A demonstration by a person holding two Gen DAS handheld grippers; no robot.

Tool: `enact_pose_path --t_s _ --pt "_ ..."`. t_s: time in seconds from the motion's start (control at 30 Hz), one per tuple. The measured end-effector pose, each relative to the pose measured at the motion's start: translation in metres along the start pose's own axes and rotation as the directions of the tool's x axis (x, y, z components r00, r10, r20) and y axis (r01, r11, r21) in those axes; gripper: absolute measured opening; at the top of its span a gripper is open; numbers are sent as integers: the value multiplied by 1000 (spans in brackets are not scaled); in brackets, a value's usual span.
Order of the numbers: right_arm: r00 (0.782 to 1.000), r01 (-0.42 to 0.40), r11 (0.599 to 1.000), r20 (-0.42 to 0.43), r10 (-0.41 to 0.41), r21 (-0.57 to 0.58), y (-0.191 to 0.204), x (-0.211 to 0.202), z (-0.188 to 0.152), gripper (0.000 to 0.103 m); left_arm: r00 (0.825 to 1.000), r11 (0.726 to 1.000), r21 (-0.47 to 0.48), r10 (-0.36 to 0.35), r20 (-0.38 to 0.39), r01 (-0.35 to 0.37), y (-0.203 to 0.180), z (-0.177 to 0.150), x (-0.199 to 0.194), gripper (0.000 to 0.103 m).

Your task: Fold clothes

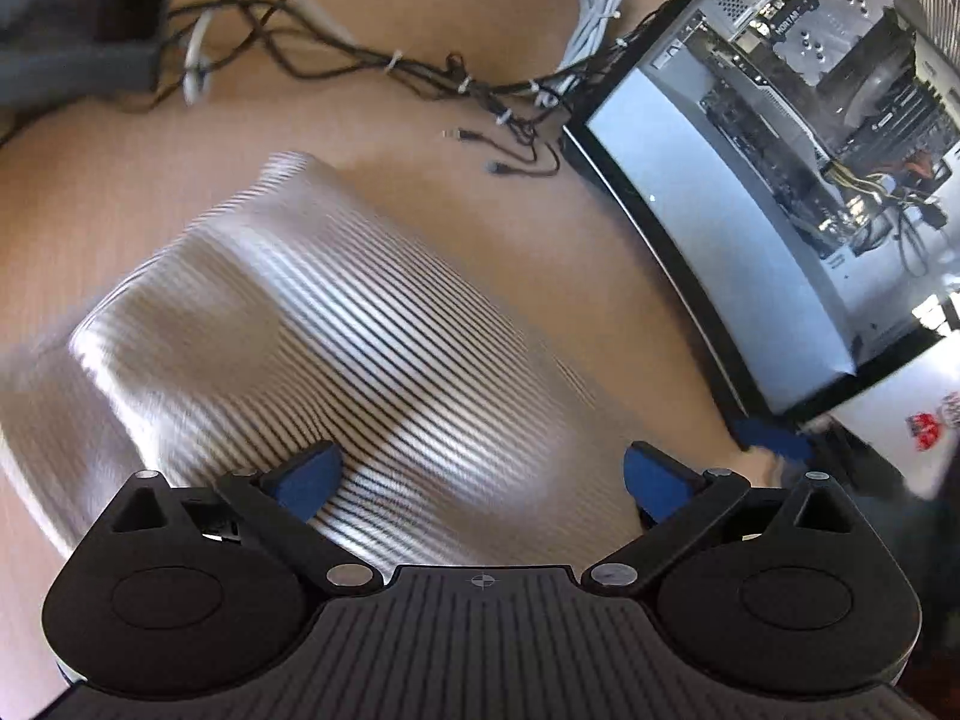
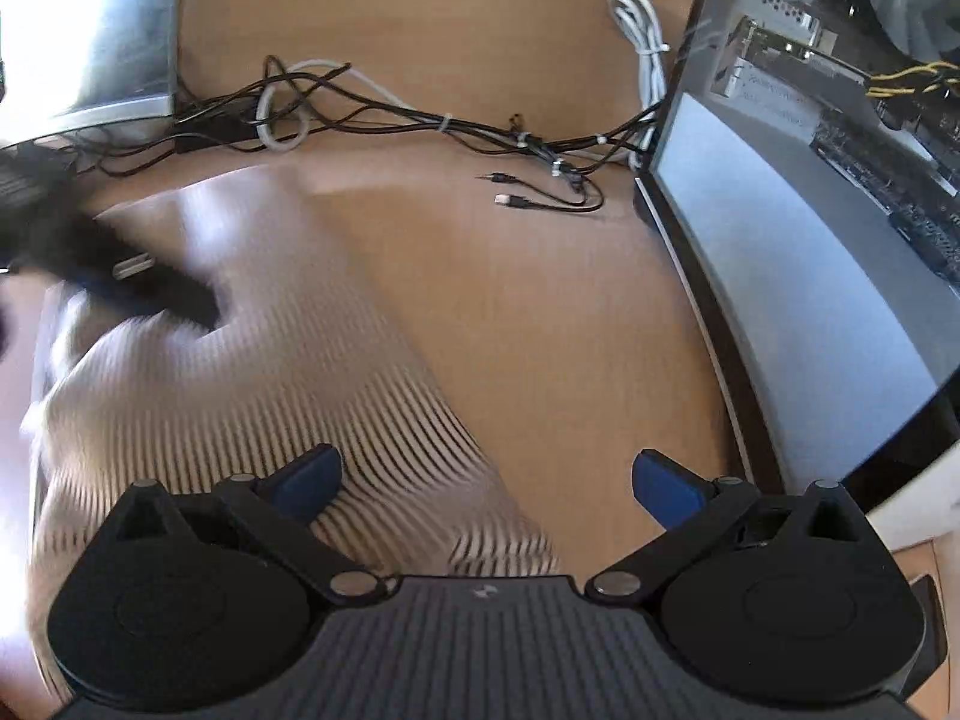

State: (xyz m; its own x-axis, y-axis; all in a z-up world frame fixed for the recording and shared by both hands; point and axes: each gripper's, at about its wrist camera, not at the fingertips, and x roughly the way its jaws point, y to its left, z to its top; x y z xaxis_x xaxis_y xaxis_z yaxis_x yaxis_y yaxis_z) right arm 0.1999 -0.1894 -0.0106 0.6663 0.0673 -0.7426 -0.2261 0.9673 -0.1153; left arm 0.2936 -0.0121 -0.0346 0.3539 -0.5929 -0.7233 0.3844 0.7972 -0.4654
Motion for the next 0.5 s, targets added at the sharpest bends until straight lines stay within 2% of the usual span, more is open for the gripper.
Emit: enact_pose_path --t_s 0.17,0.23,0.3,0.43,0.5 --pt "998 -61 997 -22 62 54 4 -3 -7 103 995 994 47 94 13 -95 -18 -2 -1 103" --pt "997 -75 995 -30 77 62 2 -2 -6 103 989 984 92 149 17 -150 -28 -9 -8 103" --pt "994 -97 992 -44 101 80 -3 1 -4 103 985 978 120 171 16 -172 -35 -19 -18 103" --pt "987 -132 982 -71 142 137 -10 7 -4 103 994 989 107 109 -15 -107 -35 -39 -35 103" --pt "985 -140 978 -76 153 152 -11 8 -4 103 993 984 137 120 -23 -116 -35 -47 -36 103"
